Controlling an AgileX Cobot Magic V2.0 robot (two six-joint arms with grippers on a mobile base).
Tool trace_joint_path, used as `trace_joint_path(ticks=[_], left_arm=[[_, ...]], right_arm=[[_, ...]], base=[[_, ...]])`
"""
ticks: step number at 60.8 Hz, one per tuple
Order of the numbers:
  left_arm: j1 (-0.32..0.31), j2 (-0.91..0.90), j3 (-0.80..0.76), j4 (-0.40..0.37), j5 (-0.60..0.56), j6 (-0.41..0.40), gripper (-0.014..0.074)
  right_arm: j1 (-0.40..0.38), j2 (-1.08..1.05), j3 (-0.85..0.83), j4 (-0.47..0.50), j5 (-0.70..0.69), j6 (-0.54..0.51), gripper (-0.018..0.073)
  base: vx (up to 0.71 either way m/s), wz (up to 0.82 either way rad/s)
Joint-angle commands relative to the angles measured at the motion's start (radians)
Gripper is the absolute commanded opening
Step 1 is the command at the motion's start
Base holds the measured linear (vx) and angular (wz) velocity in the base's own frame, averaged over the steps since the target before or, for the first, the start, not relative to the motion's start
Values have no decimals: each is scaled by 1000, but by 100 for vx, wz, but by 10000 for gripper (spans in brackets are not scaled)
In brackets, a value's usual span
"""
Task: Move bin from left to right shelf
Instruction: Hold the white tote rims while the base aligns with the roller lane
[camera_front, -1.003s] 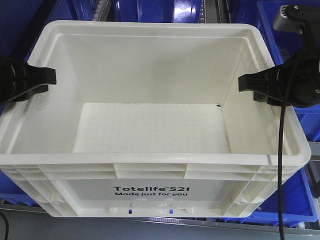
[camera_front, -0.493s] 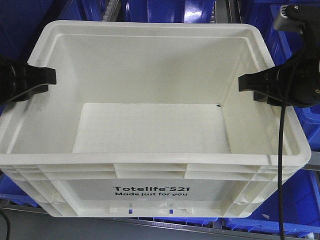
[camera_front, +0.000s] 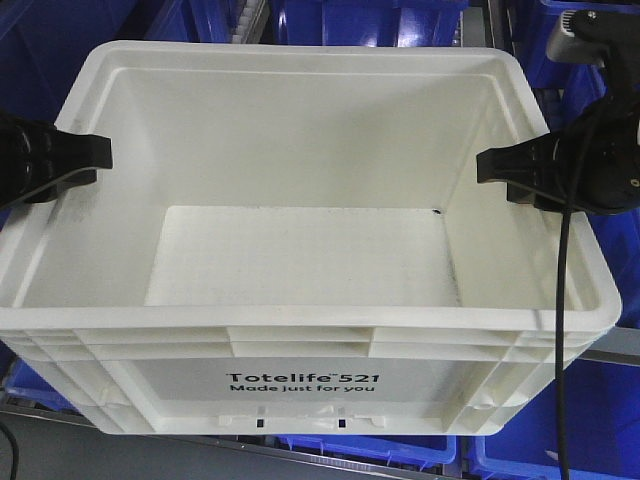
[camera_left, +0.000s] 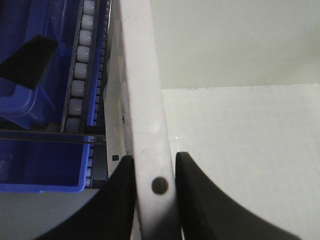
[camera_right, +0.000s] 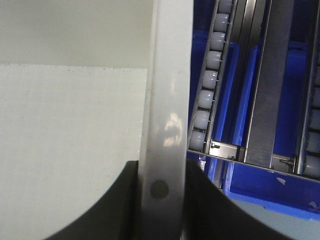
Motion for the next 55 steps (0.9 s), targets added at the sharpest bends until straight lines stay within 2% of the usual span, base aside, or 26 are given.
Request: trace_joint_path(ticks=[1, 55], left_arm=[[4, -40, -41, 39, -104, 29, -6], [4, -40, -41, 39, -104, 29, -6]], right_arm=[[-17, -36, -38, -93, -107, -5, -9], [-17, -36, -38, -93, -107, -5, -9]], base=[[4, 8], [4, -2]])
